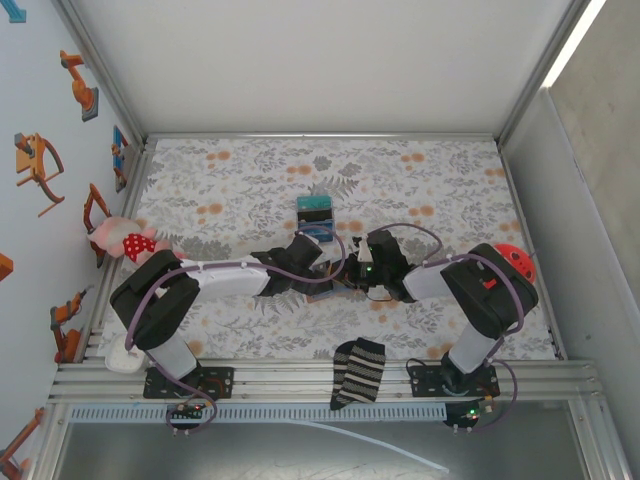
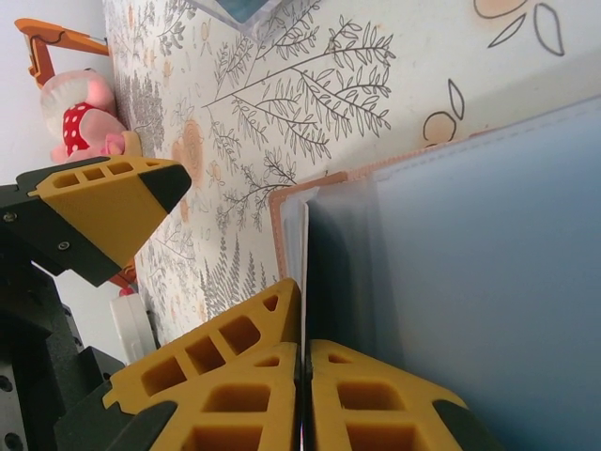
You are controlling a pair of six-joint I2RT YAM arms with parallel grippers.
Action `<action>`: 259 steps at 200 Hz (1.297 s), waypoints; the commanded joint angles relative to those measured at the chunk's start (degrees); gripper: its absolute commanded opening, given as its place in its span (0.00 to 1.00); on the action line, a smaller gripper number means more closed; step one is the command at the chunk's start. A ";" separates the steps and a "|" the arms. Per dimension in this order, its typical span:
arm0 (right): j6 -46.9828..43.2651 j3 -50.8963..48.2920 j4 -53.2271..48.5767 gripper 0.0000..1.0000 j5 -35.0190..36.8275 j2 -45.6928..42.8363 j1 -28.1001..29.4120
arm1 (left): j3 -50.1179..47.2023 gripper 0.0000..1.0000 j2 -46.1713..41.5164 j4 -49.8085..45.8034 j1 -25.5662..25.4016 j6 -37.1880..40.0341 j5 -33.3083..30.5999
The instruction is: Take the credit cards out of the card holder
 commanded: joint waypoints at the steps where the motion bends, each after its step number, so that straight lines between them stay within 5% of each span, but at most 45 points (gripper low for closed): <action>1: 0.64 -0.38 3.24 0.09 -1.73 -2.45 -0.48 | 0.03 0.97 1.01 -3.61 -0.12 1.10 -0.27; 101: -0.72 -2.16 1.15 0.00 -1.09 -5.65 -2.54 | -0.06 0.97 0.40 -4.21 -0.16 1.41 -1.07; 167: -12.59 3.43 -24.39 0.00 5.11 -13.37 -2.91 | 0.35 0.97 -2.68 -5.55 -0.25 1.73 -1.07; 259: -23.92 7.83 -36.80 0.00 6.78 -23.80 -2.90 | 1.17 0.97 -15.35 -8.14 -0.14 0.06 -0.94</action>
